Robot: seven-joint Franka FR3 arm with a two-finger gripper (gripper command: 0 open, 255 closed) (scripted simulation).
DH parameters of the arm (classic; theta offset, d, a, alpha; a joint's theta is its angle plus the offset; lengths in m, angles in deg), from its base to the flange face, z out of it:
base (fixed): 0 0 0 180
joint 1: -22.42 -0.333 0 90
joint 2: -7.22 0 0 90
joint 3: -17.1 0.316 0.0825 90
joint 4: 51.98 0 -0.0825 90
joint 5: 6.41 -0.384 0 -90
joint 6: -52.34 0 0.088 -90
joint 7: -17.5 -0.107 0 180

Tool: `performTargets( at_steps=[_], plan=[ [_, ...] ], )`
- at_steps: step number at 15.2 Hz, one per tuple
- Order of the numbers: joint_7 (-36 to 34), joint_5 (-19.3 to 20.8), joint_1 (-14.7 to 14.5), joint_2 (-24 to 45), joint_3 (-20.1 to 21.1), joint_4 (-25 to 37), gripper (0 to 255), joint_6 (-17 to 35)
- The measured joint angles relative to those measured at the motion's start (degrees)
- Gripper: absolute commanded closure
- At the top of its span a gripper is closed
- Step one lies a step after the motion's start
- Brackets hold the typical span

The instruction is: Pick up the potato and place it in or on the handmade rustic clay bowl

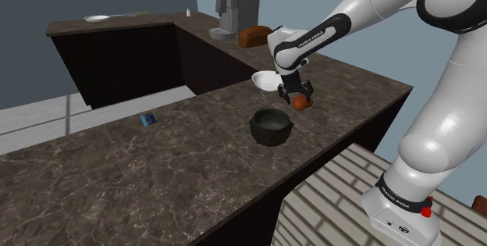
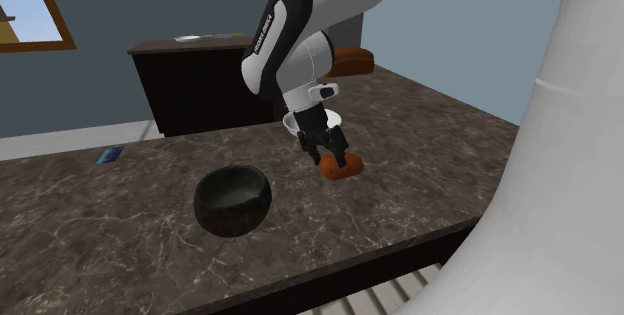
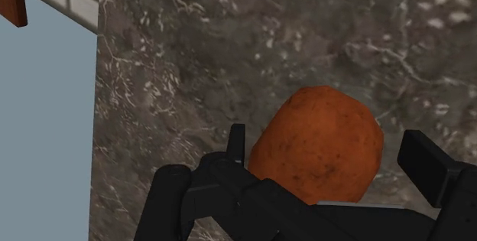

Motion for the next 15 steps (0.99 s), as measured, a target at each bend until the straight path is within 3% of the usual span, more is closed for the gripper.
performTargets(
  at_steps=[1, 15],
  plan=[
    [0.0, 0.0, 0.0, 0.0, 0.0, 0.0, 255, 0.0],
    [0.7, -0.5, 0.0, -1.3, 0.1, 0.9, 255, -2.0]
  ],
)
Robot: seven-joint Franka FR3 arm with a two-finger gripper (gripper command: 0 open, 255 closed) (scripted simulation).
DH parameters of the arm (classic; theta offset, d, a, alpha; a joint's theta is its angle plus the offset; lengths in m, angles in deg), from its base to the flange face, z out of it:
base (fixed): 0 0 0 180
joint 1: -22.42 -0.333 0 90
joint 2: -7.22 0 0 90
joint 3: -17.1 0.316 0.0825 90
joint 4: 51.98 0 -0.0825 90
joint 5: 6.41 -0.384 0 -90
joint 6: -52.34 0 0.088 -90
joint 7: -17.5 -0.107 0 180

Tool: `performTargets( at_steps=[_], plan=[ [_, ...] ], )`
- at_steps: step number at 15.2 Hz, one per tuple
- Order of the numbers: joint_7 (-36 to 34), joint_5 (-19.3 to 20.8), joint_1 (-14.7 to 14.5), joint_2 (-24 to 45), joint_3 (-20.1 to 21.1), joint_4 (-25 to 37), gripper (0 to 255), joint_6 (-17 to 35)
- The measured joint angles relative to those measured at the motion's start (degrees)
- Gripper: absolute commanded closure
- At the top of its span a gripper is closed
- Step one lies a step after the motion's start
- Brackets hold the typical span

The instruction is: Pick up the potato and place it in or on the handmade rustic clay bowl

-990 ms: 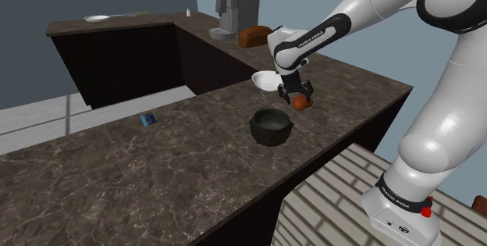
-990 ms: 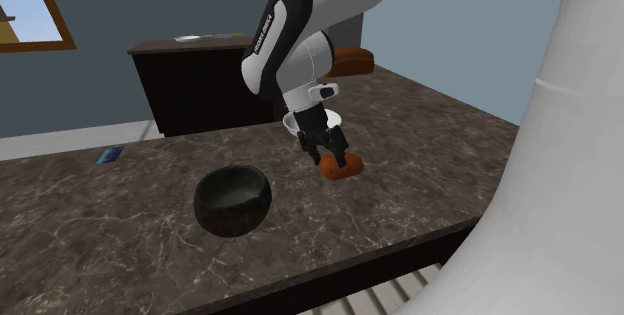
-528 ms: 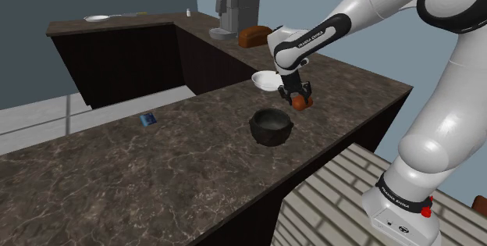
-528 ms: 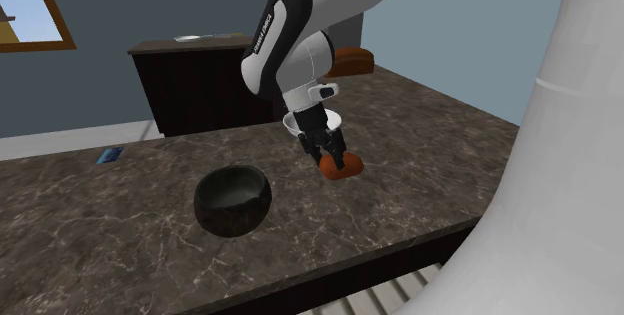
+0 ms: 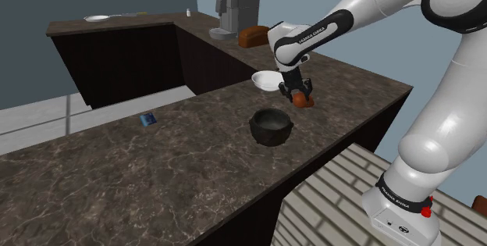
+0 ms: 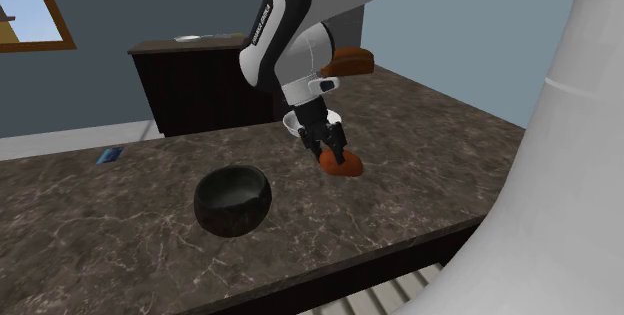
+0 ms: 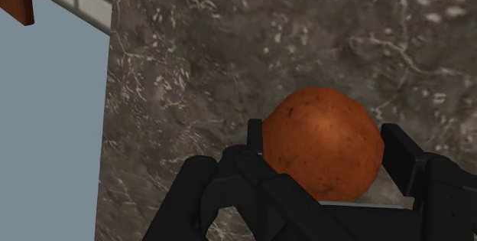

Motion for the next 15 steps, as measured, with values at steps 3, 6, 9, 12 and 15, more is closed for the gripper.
performTargets(
  at_steps=[3, 6, 9, 12, 15],
  plan=[
    [0.8, -0.4, 0.1, -1.3, 0.0, 0.9, 255, -2.0],
    [1.4, -0.8, 0.0, -2.2, 0.1, 2.1, 255, -4.0],
    [2.0, -1.1, 0.0, -3.2, 0.1, 3.3, 255, -6.2],
    [2.6, -1.4, 0.0, -4.2, 0.2, 4.3, 255, -8.0],
    [3.3, -1.7, -0.1, -5.0, 0.2, 5.8, 255, -10.3]
  ],
)
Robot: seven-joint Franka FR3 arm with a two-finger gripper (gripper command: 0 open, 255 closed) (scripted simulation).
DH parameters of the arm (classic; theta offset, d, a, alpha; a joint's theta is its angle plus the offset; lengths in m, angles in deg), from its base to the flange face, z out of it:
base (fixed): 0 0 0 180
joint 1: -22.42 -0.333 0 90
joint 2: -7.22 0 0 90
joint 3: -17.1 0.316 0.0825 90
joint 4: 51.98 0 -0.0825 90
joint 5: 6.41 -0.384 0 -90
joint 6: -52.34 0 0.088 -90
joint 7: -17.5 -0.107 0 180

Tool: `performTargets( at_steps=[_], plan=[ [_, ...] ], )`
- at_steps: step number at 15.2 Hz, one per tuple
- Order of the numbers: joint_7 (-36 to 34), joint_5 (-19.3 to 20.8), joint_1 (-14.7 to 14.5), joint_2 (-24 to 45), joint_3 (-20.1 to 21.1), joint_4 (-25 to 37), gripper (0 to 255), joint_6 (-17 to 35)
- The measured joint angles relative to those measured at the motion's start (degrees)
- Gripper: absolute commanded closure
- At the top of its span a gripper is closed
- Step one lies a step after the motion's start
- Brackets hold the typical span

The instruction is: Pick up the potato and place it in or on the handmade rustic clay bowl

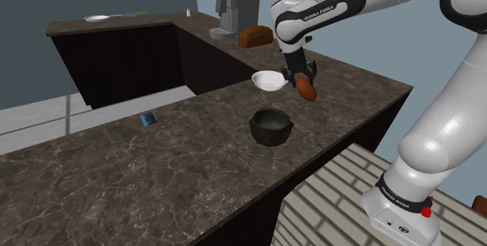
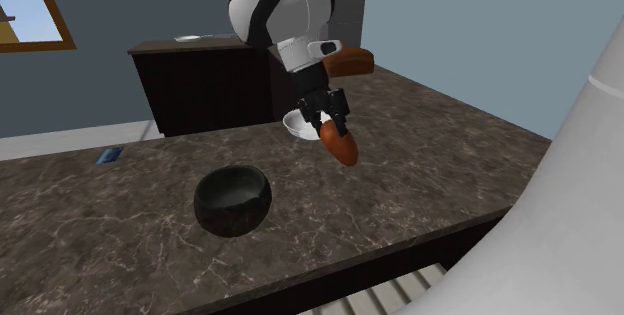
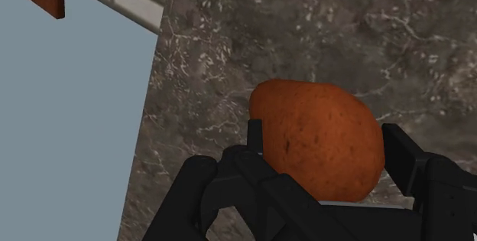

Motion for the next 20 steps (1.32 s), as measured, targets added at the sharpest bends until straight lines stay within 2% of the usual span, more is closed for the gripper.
performTargets(
  at_steps=[14, 20],
  plan=[
    [2.6, -0.5, -0.1, -2.2, 0.1, 7.8, 255, -9.7],
    [-3.5, -3.4, -3.5, -3.3, 3.6, 8.0, 255, -12.3]
  ],
)
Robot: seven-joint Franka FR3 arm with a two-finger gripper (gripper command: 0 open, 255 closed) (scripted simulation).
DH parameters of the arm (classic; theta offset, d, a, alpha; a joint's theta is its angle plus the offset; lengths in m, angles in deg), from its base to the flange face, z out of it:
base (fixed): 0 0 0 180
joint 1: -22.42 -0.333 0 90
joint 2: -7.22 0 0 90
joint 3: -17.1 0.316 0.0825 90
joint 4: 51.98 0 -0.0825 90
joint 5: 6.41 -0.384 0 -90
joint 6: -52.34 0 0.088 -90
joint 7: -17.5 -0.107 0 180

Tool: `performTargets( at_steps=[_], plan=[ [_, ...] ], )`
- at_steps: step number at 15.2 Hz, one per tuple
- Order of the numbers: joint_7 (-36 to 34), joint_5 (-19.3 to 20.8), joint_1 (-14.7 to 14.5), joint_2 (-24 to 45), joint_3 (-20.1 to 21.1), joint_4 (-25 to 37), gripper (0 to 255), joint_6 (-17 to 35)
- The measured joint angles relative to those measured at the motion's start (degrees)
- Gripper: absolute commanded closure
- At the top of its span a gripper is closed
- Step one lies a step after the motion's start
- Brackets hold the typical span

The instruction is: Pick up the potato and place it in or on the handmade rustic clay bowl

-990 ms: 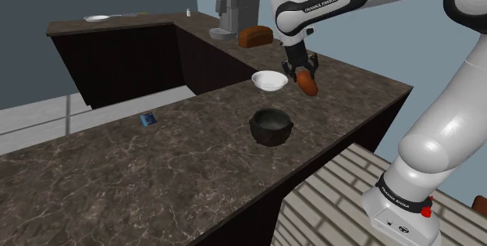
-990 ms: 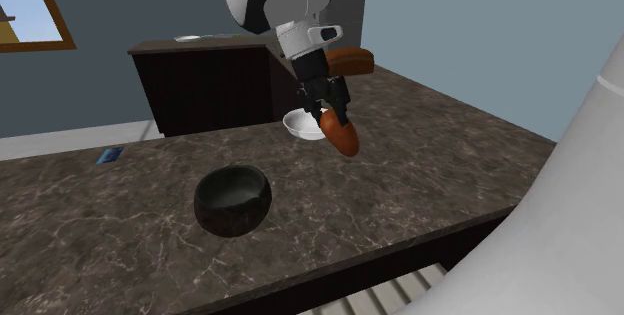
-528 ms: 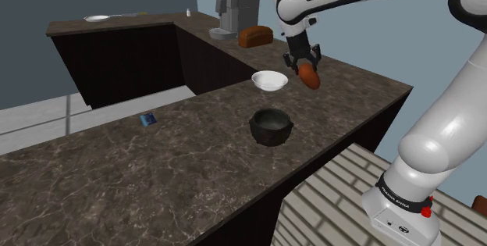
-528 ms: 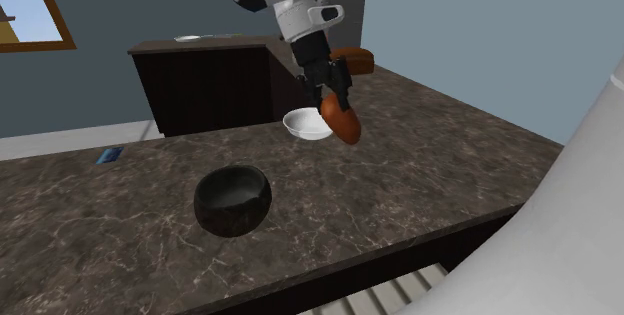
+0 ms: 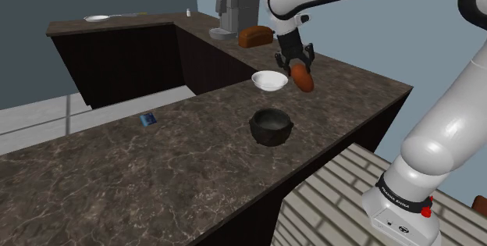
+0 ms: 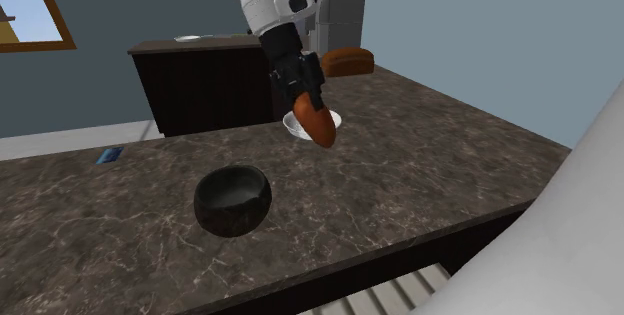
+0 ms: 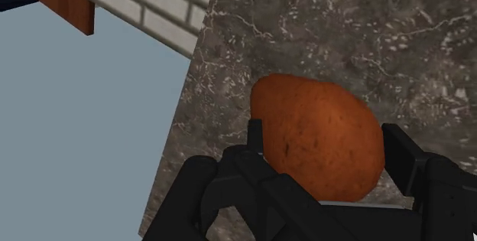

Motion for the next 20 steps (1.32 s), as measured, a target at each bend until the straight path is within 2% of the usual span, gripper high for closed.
performTargets(
  at_steps=[10, 15, 20],
  plan=[
    [-13.1, -5.3, -6.7, 1.4, 7.1, 2.6, 255, -3.5],
    [-20.8, -7.1, -10.6, 5.0, 10.9, 7.8, 255, -6.0],
    [-22.6, -7.4, -11.3, 5.7, 11.5, 5.5, 255, -3.2]
  ],
)
